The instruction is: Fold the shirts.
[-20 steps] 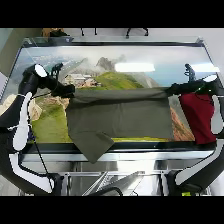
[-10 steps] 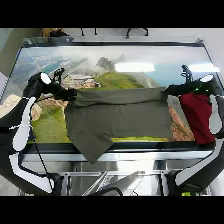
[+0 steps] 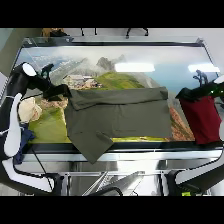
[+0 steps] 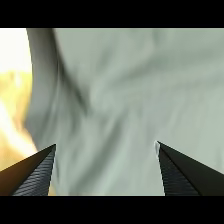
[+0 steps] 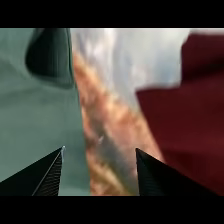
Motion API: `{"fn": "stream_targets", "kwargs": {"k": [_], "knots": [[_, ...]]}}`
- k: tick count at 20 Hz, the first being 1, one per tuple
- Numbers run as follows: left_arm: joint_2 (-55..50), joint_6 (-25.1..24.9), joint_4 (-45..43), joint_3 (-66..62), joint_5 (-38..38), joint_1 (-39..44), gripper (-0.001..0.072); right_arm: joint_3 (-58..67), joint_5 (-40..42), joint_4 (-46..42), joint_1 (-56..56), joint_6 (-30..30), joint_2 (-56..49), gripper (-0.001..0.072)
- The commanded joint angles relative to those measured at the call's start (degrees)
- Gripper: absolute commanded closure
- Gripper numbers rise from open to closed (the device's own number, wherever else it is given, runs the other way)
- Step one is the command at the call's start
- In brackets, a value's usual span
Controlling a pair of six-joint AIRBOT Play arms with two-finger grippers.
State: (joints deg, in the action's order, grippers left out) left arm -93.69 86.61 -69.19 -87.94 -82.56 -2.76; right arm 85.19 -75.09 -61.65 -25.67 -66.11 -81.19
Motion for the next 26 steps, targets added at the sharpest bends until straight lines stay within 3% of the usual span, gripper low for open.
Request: {"fn": "stream_targets", "kwargs": {"k": [1,6,12,13,14,18,23,26], "knots": [[10.0,-0.4,0.2,16.0,-5.5,0.5,0.0012,-13.6,-4.3,1.2,-1.8,-1.2,4.0,0.0216],[26.0,-1.9,0.2,41.5,-1.5,4.9,0.0012,-25.3,-3.8,1.6,-2.9,0.2,6.2,0.0216],[38.5,-0.4,4.0,55.9,5.0,5.6,0.0012,-27.1,-7.9,7.5,-2.7,3.6,6.3,0.0217],[40.0,-0.4,6.0,58.1,7.1,5.6,0.0012,-27.7,-7.9,7.5,-2.8,3.8,6.8,0.0249],[41.0,-0.4,7.9,60.3,9.4,5.6,0.0013,-28.5,-7.9,7.5,-2.8,3.8,7.4,0.0327],[39.9,-2.2,14.8,66.0,18.1,5.7,0.0012,-32.2,-6.2,8.4,-2.8,4.0,10.8,0.0336],[29.1,-11.1,24.3,64.7,27.7,5.7,0.0014,-33.4,-6.1,11.4,-2.8,4.8,12.9,0.0336],[23.0,-12.7,24.2,59.5,23.8,5.7,0.0234,-33.4,-6.4,11.4,-2.8,4.8,13.0,0.0336]]}}
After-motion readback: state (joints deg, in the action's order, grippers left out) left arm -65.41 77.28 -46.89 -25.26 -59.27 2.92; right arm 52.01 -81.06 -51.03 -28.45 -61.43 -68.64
